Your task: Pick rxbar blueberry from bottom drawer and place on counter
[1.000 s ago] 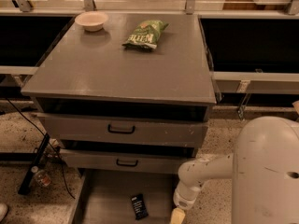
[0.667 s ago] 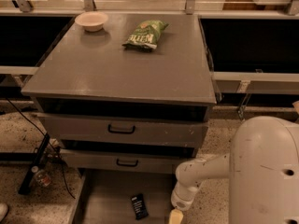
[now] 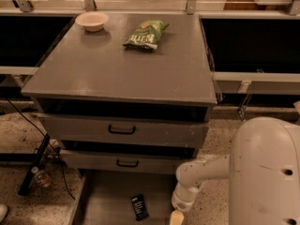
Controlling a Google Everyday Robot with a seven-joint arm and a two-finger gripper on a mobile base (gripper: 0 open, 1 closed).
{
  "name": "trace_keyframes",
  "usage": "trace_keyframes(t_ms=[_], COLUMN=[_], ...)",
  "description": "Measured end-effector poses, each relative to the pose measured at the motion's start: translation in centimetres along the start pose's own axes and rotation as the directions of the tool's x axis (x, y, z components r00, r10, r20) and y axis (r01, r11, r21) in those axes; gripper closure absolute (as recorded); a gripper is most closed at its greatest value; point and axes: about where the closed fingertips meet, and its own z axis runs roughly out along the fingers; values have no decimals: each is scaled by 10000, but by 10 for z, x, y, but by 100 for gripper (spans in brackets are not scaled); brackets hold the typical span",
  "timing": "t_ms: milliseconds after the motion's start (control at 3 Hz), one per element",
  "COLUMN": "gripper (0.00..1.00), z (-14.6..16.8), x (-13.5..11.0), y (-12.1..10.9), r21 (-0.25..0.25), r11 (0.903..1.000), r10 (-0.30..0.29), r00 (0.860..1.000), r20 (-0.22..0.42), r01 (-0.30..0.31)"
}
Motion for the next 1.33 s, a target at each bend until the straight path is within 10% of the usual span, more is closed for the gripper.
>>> trace_keyframes(t_ms=[667,1333], gripper=[0,0], z=[32,44], x=[-12,-9], y=[8,-8], r21=[-655,462], r11=[9970,9958], r10=[-447,837], r00=[9977,9883], r20=[-517,-1271], r01=[413,-784])
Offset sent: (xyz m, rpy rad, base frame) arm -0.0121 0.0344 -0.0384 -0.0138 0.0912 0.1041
